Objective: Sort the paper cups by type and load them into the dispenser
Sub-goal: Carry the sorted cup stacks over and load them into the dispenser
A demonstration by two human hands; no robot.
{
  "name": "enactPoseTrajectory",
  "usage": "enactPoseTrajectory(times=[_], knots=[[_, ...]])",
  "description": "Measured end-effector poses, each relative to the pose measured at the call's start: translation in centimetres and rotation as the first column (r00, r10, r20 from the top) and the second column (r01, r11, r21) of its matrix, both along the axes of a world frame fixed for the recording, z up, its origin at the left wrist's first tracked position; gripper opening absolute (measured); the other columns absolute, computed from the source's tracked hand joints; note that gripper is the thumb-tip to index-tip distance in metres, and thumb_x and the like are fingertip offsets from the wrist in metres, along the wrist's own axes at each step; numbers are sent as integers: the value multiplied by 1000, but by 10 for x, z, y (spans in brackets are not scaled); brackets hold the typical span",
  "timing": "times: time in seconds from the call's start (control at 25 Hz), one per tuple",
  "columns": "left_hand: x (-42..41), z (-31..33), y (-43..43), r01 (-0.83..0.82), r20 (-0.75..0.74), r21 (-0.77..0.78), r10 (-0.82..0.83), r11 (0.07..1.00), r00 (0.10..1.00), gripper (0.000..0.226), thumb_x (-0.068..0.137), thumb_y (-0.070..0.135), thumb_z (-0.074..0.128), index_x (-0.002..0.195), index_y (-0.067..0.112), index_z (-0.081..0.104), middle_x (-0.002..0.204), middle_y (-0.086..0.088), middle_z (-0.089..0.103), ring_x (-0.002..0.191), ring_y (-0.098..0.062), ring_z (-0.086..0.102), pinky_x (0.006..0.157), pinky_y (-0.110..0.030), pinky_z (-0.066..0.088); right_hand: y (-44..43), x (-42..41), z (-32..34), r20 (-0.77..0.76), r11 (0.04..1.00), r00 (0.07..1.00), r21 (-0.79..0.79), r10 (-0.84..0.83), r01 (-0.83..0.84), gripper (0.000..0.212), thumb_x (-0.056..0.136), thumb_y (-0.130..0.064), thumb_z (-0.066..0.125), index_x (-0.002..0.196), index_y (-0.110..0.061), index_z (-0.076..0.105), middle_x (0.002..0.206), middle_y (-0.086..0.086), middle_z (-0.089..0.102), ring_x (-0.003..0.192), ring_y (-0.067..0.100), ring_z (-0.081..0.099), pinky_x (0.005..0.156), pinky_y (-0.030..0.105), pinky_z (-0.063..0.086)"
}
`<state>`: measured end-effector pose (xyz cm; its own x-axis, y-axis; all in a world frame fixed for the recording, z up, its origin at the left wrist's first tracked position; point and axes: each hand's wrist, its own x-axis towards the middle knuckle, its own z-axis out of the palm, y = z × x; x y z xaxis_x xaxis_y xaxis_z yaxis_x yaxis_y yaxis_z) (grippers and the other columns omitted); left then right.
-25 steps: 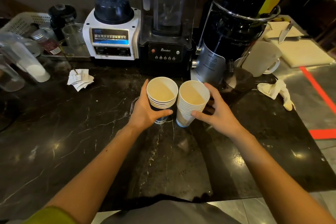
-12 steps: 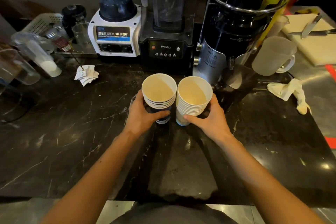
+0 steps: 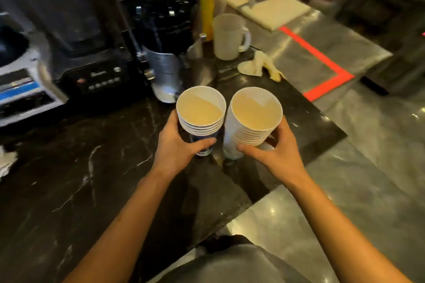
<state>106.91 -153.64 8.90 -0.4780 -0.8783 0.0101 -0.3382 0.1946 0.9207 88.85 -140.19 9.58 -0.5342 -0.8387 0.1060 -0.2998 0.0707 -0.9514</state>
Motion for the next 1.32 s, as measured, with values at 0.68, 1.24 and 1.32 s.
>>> enactPoseTrajectory(times=[0.68, 1.24, 1.32], knots=[[-354, 7, 235, 845, -69, 5, -843, 535, 534, 94, 57, 24, 92, 138, 21, 43, 129, 11, 57, 118, -4, 55, 102, -24, 46, 336, -153, 1, -38, 500, 499, -56, -866, 864, 89, 64, -28, 90, 130, -52, 36, 121, -44, 48, 117, -12, 50, 90, 9, 44], [-647, 13, 445, 994, -99, -21, -989, 108, 105, 95, 61, 23, 90, 141, 24, 39, 139, 9, 52, 128, -10, 50, 106, -33, 44, 500, -347, 2, -54, 51, 48, -53, -997, 997, 91, 64, -28, 90, 137, -38, 35, 126, -35, 46, 117, -15, 48, 95, 10, 42], [-696, 12, 475, 999, -101, -18, -994, 41, 39, 94, 61, 23, 89, 141, 28, 38, 139, 11, 51, 128, -9, 48, 105, -31, 43, 522, -383, 4, -61, -19, -22, -46, -998, 999, 93, 63, -30, 90, 139, -36, 36, 130, -31, 48, 121, -8, 49, 98, 18, 43]])
